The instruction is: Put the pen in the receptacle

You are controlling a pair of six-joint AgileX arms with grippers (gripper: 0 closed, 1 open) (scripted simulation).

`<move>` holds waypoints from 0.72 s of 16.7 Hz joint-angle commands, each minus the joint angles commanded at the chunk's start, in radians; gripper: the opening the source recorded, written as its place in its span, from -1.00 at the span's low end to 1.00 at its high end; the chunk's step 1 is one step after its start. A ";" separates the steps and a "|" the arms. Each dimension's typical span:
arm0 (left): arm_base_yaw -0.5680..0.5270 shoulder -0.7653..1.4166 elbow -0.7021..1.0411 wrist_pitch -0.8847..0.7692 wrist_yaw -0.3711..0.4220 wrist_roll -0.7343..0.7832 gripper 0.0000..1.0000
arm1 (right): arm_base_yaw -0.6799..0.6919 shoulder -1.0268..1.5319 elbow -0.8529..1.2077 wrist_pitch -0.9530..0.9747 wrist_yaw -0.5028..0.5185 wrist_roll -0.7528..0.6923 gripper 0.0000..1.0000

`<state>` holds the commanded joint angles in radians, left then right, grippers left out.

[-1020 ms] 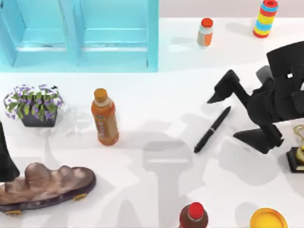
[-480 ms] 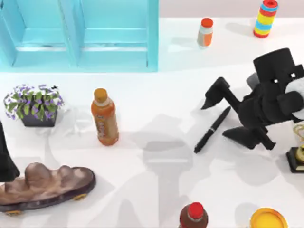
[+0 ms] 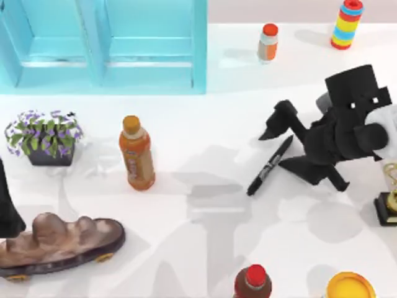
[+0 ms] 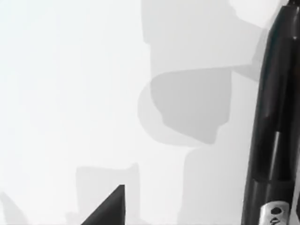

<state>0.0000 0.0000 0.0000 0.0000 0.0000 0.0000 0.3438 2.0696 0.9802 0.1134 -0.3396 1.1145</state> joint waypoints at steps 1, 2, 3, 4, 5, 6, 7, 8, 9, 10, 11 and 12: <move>0.000 0.000 0.000 0.000 0.000 0.000 1.00 | 0.000 0.000 0.000 0.000 0.000 0.000 0.25; 0.000 0.000 0.000 0.000 0.000 0.000 1.00 | 0.000 0.000 0.000 0.000 0.000 0.000 0.10; 0.000 0.000 0.000 0.000 0.000 0.000 1.00 | 0.000 0.000 0.000 0.000 0.000 0.000 -0.06; 0.000 0.000 0.000 0.000 0.000 0.000 1.00 | 0.000 0.000 0.000 0.000 0.000 0.000 -0.21; 0.000 0.000 0.000 0.000 0.000 0.000 1.00 | 0.000 0.000 0.000 0.000 0.000 0.000 -0.36; 0.000 0.000 0.000 0.000 0.000 0.000 1.00 | 0.000 0.000 0.000 0.000 0.000 0.000 -0.51; 0.000 0.000 0.000 0.000 0.000 0.000 1.00 | 0.000 0.000 0.000 0.000 0.000 0.000 -0.66; 0.000 0.000 0.000 0.000 0.000 0.000 1.00 | 0.000 0.000 0.000 0.000 0.000 0.000 -0.81; 0.000 0.000 0.000 0.000 0.000 0.000 1.00 | 0.000 0.000 0.000 0.000 0.000 0.000 -0.96; 0.000 0.000 0.000 0.000 0.000 0.000 1.00 | 0.000 0.000 0.000 0.000 0.000 0.000 -1.00; 0.000 0.000 0.000 0.000 0.000 0.000 1.00 | 0.000 0.000 0.000 0.000 0.000 0.000 -1.00; 0.000 0.000 0.000 0.000 0.000 0.000 1.00 | 0.000 0.000 0.000 0.000 0.000 0.000 -1.00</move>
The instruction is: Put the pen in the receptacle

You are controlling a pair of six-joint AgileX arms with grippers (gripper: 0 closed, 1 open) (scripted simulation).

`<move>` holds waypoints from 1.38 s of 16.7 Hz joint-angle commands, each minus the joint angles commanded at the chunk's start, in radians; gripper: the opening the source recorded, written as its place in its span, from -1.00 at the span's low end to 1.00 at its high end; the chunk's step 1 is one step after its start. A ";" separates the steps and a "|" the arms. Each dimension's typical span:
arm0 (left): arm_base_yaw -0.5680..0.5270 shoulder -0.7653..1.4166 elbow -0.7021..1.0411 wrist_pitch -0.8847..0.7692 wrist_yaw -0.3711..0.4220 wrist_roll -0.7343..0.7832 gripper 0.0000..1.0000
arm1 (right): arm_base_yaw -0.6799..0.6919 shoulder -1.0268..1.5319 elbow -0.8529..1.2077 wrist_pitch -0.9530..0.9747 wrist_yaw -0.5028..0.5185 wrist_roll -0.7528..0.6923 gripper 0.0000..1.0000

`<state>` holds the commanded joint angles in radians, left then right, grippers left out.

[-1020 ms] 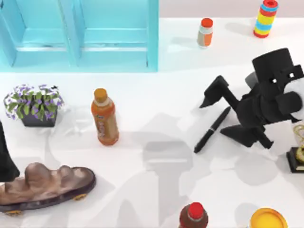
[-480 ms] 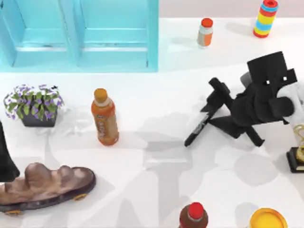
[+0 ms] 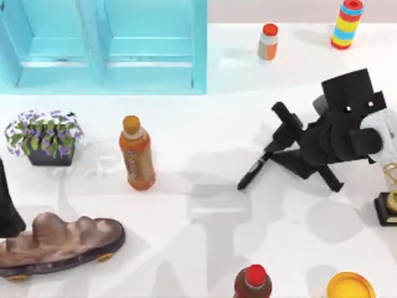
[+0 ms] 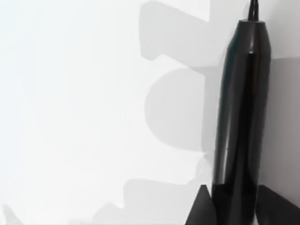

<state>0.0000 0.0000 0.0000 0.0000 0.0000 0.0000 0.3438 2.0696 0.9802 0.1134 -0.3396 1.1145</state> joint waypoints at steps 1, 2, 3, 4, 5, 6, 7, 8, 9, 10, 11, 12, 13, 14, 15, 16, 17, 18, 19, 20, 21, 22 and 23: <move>0.000 0.000 0.000 0.000 0.000 0.000 1.00 | 0.000 0.000 0.000 0.000 0.000 0.000 -1.00; 0.000 0.000 0.000 0.000 0.000 0.000 1.00 | 0.000 0.000 0.000 0.000 0.000 0.000 -1.00; 0.000 0.000 0.000 0.000 0.000 0.000 1.00 | 0.000 0.000 0.000 0.000 0.000 0.000 -1.00; 0.000 0.000 0.000 0.000 0.000 0.000 1.00 | 0.000 0.000 0.000 0.000 0.000 0.000 -1.00; 0.000 0.000 0.000 0.000 0.000 0.000 1.00 | 0.000 0.000 0.000 0.000 0.000 0.000 -1.00; 0.000 0.000 0.000 0.000 0.000 0.000 1.00 | -0.017 -0.047 0.011 -0.028 -0.017 0.008 -1.00; 0.000 0.000 0.000 0.000 0.000 0.000 1.00 | -0.017 -0.049 0.012 -0.030 -0.017 0.008 -1.00; 0.000 0.000 0.000 0.000 0.000 0.000 1.00 | -0.016 -0.057 0.018 -0.042 -0.017 0.008 -1.00; 0.000 0.000 0.000 0.000 0.000 0.000 1.00 | -0.016 -0.070 0.028 -0.064 -0.017 0.008 -1.00; 0.000 0.000 0.000 0.000 0.000 0.000 1.00 | -0.017 -0.086 0.040 -0.093 -0.016 0.007 -1.00; 0.000 0.000 0.000 0.000 0.000 0.000 1.00 | -0.017 -0.102 0.053 -0.126 -0.015 0.006 -1.00; 0.000 0.000 0.000 0.000 0.000 0.000 1.00 | -0.016 -0.119 0.066 -0.156 -0.014 0.005 -1.00; 0.000 0.000 0.000 0.000 0.000 0.000 1.00 | -0.016 -0.135 0.077 -0.183 -0.014 0.004 -1.00; 0.000 0.000 0.000 0.000 0.000 0.000 1.00 | -0.016 -0.150 0.087 -0.210 -0.015 0.003 -1.00; 0.000 0.000 0.000 0.000 0.000 0.000 1.00 | -0.016 -0.165 0.099 -0.240 -0.015 0.003 -1.00; 0.000 0.000 0.000 0.000 0.000 0.000 1.00 | -0.016 -0.182 0.113 -0.273 -0.016 0.003 -1.00; 0.000 0.000 0.000 0.000 0.000 0.000 1.00 | -0.017 -0.200 0.127 -0.307 -0.017 0.003 -1.00; 0.000 0.000 0.000 0.000 0.000 0.000 1.00 | -0.017 -0.218 0.141 -0.341 -0.019 0.004 -1.00; 0.000 0.000 0.000 0.000 0.000 0.000 1.00 | -0.017 -0.236 0.154 -0.373 -0.021 0.005 -1.00; 0.000 0.000 0.000 0.000 0.000 0.000 1.00 | -0.018 -0.252 0.165 -0.397 -0.021 0.005 -1.00; 0.000 0.000 0.000 0.000 0.000 0.000 1.00 | -0.018 -0.264 0.174 -0.412 -0.021 0.005 -1.00; 0.000 0.000 0.000 0.000 0.000 0.000 1.00 | -0.018 -0.268 0.178 -0.417 -0.020 0.005 -1.00; 0.000 0.000 0.000 0.000 0.000 0.000 1.00 | -0.018 -0.268 0.178 -0.417 -0.020 0.005 -1.00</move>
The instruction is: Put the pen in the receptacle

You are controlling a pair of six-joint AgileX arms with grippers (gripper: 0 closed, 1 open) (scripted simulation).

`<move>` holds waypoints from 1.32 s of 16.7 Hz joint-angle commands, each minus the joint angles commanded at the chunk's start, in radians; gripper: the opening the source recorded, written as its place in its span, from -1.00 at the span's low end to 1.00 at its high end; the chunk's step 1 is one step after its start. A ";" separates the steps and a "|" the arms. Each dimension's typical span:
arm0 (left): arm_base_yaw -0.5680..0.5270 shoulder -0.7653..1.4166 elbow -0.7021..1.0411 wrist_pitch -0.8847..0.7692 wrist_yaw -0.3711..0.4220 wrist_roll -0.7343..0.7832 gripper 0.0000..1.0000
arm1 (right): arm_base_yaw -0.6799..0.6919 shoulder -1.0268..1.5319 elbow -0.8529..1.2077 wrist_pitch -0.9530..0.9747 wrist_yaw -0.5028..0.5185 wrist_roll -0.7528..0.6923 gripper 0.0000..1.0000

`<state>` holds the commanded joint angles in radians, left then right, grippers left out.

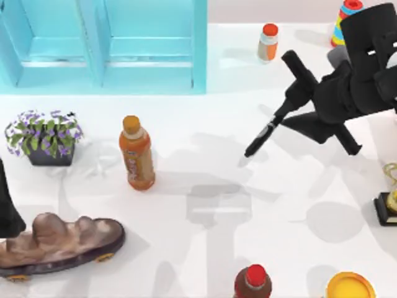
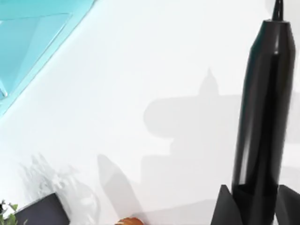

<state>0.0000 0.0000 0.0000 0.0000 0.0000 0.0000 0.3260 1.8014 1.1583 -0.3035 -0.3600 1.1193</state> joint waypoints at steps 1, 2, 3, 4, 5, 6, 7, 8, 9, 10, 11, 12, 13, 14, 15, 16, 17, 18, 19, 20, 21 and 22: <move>0.000 0.000 0.000 0.000 0.000 0.000 1.00 | 0.000 0.000 0.000 0.000 0.000 0.000 -1.00; 0.000 0.000 0.000 0.000 0.000 0.000 1.00 | 0.000 0.004 -0.003 0.004 -0.001 0.001 -1.00; 0.000 0.000 0.000 0.000 0.000 0.000 1.00 | -0.001 0.004 -0.002 0.004 -0.001 0.000 -1.00; 0.000 0.000 0.000 0.000 0.000 0.000 1.00 | -0.012 0.001 -0.002 0.007 -0.006 -0.007 -1.00; 0.000 0.000 0.000 0.000 0.000 0.000 1.00 | -0.033 -0.006 -0.001 0.011 -0.014 -0.022 -1.00; 0.000 0.000 0.000 0.000 0.000 0.000 1.00 | -0.064 -0.017 0.000 0.016 -0.026 -0.044 -1.00; 0.000 0.000 0.000 0.000 0.000 0.000 1.00 | -0.106 -0.032 0.001 0.021 -0.040 -0.073 -1.00; 0.000 0.000 0.000 0.000 0.000 0.000 1.00 | -0.156 -0.051 0.001 0.026 -0.055 -0.106 -1.00; 0.000 0.000 0.000 0.000 0.000 0.000 1.00 | -0.217 -0.074 -0.001 0.029 -0.072 -0.142 -1.00; 0.000 0.000 0.000 0.000 0.000 0.000 1.00 | -0.287 -0.100 -0.006 0.028 -0.090 -0.179 -1.00; 0.000 0.000 0.000 0.000 0.000 0.000 1.00 | -0.367 -0.128 -0.013 0.025 -0.108 -0.216 -1.00; 0.000 0.000 0.000 0.000 0.000 0.000 1.00 | -0.456 -0.155 -0.023 0.018 -0.126 -0.250 -1.00; 0.000 0.000 0.000 0.000 0.000 0.000 1.00 | -0.554 -0.183 -0.036 0.007 -0.142 -0.280 -1.00; 0.000 0.000 0.000 0.000 0.000 0.000 1.00 | -0.659 -0.210 -0.054 -0.009 -0.157 -0.305 -1.00; 0.000 0.000 0.000 0.000 0.000 0.000 1.00 | -0.763 -0.234 -0.074 -0.027 -0.170 -0.324 -1.00; 0.000 0.000 0.000 0.000 0.000 0.000 1.00 | -0.858 -0.256 -0.096 -0.049 -0.179 -0.338 -1.00; 0.000 0.000 0.000 0.000 0.000 0.000 1.00 | -0.943 -0.275 -0.120 -0.073 -0.186 -0.346 -1.00; 0.000 0.000 0.000 0.000 0.000 0.000 1.00 | -1.020 -0.290 -0.146 -0.098 -0.190 -0.350 -1.00; 0.000 0.000 0.000 0.000 0.000 0.000 1.00 | -1.086 -0.302 -0.171 -0.122 -0.191 -0.350 -1.00; 0.000 0.000 0.000 0.000 0.000 0.000 1.00 | -1.144 -0.311 -0.195 -0.145 -0.191 -0.348 -1.00; 0.000 0.000 0.000 0.000 0.000 0.000 1.00 | -1.190 -0.318 -0.217 -0.166 -0.188 -0.345 -1.00; 0.000 0.000 0.000 0.000 0.000 0.000 1.00 | -1.227 -0.323 -0.236 -0.183 -0.184 -0.342 -1.00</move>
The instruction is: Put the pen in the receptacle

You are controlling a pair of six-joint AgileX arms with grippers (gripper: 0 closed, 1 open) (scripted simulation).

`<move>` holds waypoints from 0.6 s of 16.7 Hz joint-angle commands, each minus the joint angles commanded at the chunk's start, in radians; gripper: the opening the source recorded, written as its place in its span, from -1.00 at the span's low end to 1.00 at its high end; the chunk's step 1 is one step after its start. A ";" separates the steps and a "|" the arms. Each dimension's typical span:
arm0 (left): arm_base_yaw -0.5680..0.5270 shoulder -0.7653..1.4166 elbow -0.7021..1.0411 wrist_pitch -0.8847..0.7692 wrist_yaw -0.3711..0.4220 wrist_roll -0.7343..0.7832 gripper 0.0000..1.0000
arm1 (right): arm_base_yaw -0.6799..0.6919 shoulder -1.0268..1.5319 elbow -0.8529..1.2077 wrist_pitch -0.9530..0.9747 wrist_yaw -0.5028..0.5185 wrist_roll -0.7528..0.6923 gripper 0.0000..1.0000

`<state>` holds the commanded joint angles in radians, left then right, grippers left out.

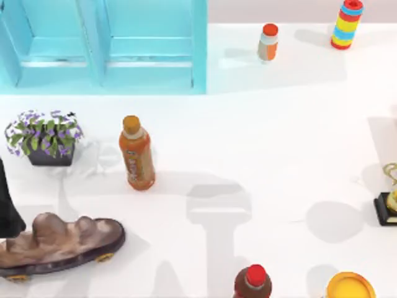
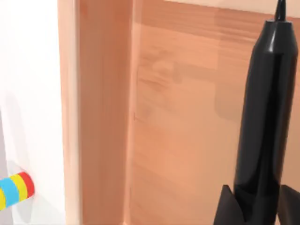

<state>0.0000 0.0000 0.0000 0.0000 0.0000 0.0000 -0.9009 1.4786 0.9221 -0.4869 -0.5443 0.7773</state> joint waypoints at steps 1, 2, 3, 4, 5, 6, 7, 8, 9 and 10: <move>0.000 0.000 0.000 0.000 0.000 0.000 1.00 | -0.027 -0.003 -0.015 -0.014 0.004 0.002 -1.00; 0.000 0.000 0.000 0.000 0.000 0.000 1.00 | -0.042 -0.004 -0.024 -0.022 0.007 0.002 -1.00; 0.000 0.000 0.000 0.000 0.000 0.000 1.00 | -0.047 -0.004 -0.027 -0.025 0.008 0.002 -1.00; 0.000 0.000 0.000 0.000 0.000 0.000 1.00 | -0.047 -0.004 -0.027 -0.025 0.008 0.002 -1.00; 0.000 0.000 0.000 0.000 0.000 0.000 1.00 | -0.047 -0.004 -0.027 -0.025 0.008 0.002 -1.00; 0.000 0.000 0.000 0.000 0.000 0.000 1.00 | -0.047 -0.004 -0.027 -0.025 0.008 0.002 -1.00; 0.000 0.000 0.000 0.000 0.000 0.000 1.00 | -0.044 0.001 -0.025 -0.022 0.009 0.002 -1.00; 0.000 0.000 0.000 0.000 0.000 0.000 1.00 | -0.044 0.001 -0.026 -0.020 0.009 0.003 -1.00; 0.000 0.000 0.000 0.000 0.000 0.000 1.00 | -0.040 0.000 -0.030 -0.007 0.011 0.007 -1.00; 0.000 0.000 0.000 0.000 0.000 0.000 1.00 | -0.030 0.000 -0.037 0.014 0.014 0.015 -1.00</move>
<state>0.0000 0.0000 0.0000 0.0000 0.0000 0.0000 -0.9306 1.4789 0.8847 -0.4725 -0.5301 0.7922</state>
